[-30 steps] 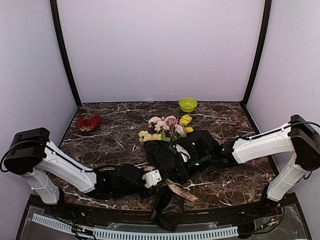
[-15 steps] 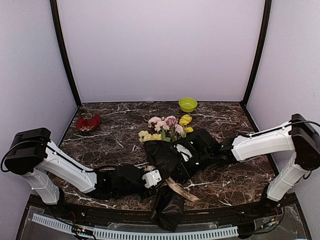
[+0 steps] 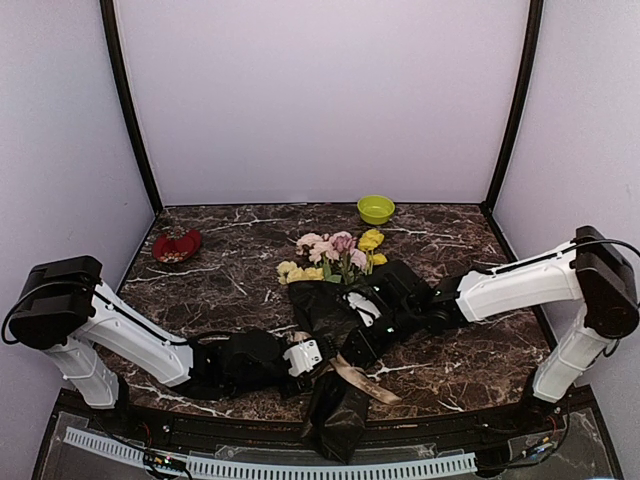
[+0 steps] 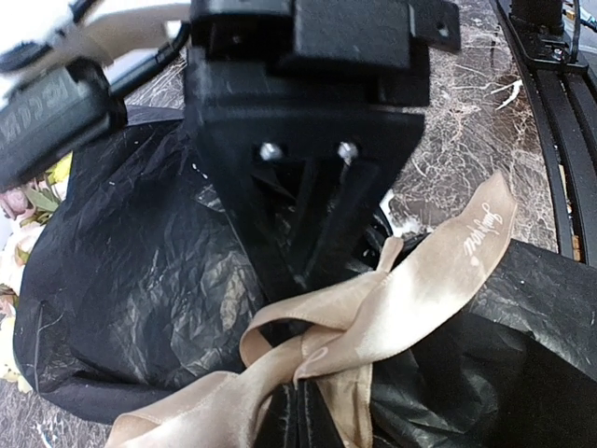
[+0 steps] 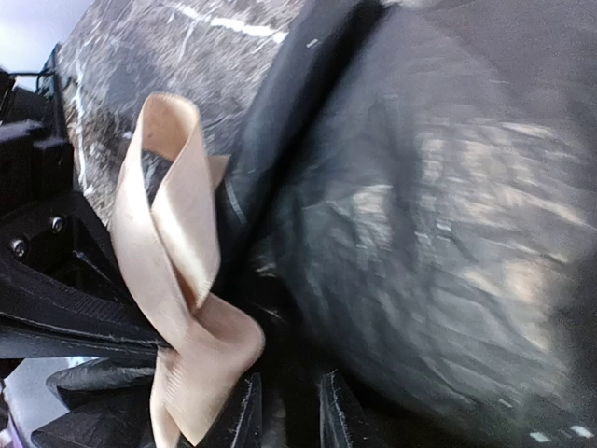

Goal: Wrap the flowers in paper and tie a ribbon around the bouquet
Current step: Cross the half-tied ribbon over the folded bouquet.

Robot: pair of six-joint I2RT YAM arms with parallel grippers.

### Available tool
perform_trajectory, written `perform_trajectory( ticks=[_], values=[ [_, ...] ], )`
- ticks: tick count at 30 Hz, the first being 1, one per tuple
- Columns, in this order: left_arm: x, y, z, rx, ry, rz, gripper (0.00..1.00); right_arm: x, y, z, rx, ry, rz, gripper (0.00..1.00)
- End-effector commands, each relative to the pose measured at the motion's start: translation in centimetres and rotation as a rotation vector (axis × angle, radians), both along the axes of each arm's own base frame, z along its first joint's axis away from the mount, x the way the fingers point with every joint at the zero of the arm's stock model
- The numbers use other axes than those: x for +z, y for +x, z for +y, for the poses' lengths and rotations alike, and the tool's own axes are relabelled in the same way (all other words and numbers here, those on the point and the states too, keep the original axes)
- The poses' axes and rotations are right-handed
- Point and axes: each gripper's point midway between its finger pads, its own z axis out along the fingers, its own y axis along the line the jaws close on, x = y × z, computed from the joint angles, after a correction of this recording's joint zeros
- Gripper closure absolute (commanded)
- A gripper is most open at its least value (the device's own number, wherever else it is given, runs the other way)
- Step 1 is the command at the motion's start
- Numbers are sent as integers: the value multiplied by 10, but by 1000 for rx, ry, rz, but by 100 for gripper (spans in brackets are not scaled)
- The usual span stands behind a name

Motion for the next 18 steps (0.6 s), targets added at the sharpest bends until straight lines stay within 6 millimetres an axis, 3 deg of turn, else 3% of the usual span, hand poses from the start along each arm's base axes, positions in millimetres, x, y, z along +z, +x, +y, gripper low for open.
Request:
perform_trajectory(
  ticks=[1, 12, 18],
  values=[
    [2, 0, 1, -6, -19, 8, 100, 10, -13, 25, 102, 99, 34, 77],
    [2, -1, 4, -5, -29, 15, 100, 34, -26, 39, 151, 268, 86, 78],
    [5, 0, 4, -1, -40, 11, 100, 30, -27, 41, 150, 273, 108, 82]
  ],
)
